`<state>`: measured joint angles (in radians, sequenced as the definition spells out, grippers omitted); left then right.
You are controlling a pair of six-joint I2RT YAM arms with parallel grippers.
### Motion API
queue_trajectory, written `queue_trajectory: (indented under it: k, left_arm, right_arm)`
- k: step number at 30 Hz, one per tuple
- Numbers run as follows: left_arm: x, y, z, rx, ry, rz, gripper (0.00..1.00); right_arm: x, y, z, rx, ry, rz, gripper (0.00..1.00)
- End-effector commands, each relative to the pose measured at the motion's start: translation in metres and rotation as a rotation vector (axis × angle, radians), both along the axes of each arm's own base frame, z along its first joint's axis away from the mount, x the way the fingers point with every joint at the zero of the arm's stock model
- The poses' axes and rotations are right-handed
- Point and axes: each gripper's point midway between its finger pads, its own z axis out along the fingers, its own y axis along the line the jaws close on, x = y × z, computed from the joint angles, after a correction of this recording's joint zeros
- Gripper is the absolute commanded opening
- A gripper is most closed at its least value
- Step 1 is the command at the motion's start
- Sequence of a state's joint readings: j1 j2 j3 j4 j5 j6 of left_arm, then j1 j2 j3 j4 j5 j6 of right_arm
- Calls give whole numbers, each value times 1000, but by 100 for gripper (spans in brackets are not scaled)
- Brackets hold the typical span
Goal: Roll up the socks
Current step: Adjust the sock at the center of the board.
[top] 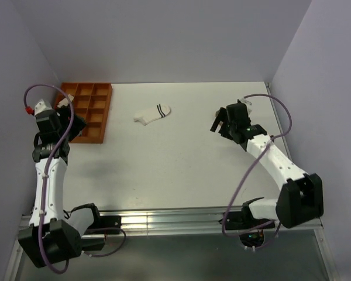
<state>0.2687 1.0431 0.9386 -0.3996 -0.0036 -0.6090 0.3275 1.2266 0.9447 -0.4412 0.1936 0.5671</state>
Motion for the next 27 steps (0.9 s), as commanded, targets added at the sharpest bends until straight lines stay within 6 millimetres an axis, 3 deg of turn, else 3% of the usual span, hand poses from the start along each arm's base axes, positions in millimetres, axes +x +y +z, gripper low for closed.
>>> queue_trajectory:
  k: [1,3,4,7,9,10,13,17,18,22,27]
  left_arm:
    - [0,-31,26,72,-96,-126,77]
    - [-3,-41,18,121,-75,-161,78]
    - [-4,-58,18,132,-82,-225,77]
    - [-11,-74,0,152,-49,-281,76]
    - [-13,-76,-9,163,-29,-286,76]
    - [-14,-86,-11,164,-23,-319,76]
    - [-11,-92,-5,170,-35,-338,76]
    - [-12,-99,-7,166,-28,-366,75]
    - [-13,-102,-7,167,-30,-372,75]
    - [-14,-106,-7,178,-28,-384,75]
    - [-14,-113,-7,176,-26,-411,75]
  right_arm:
    - [36,-18,-9,110,22,-142,92]
    - [49,-33,-20,112,47,-202,92]
    - [55,-52,-36,94,82,-260,92]
    - [67,-91,-46,42,101,-356,93]
    - [73,-98,-60,63,140,-349,93]
    - [74,-123,-65,68,149,-405,92]
    - [75,-152,-77,64,176,-453,92]
    - [82,-176,-92,48,209,-460,92]
    - [80,-177,-107,55,256,-457,92]
    - [79,-172,-130,110,333,-416,87]
    - [54,-123,-131,256,365,-345,84]
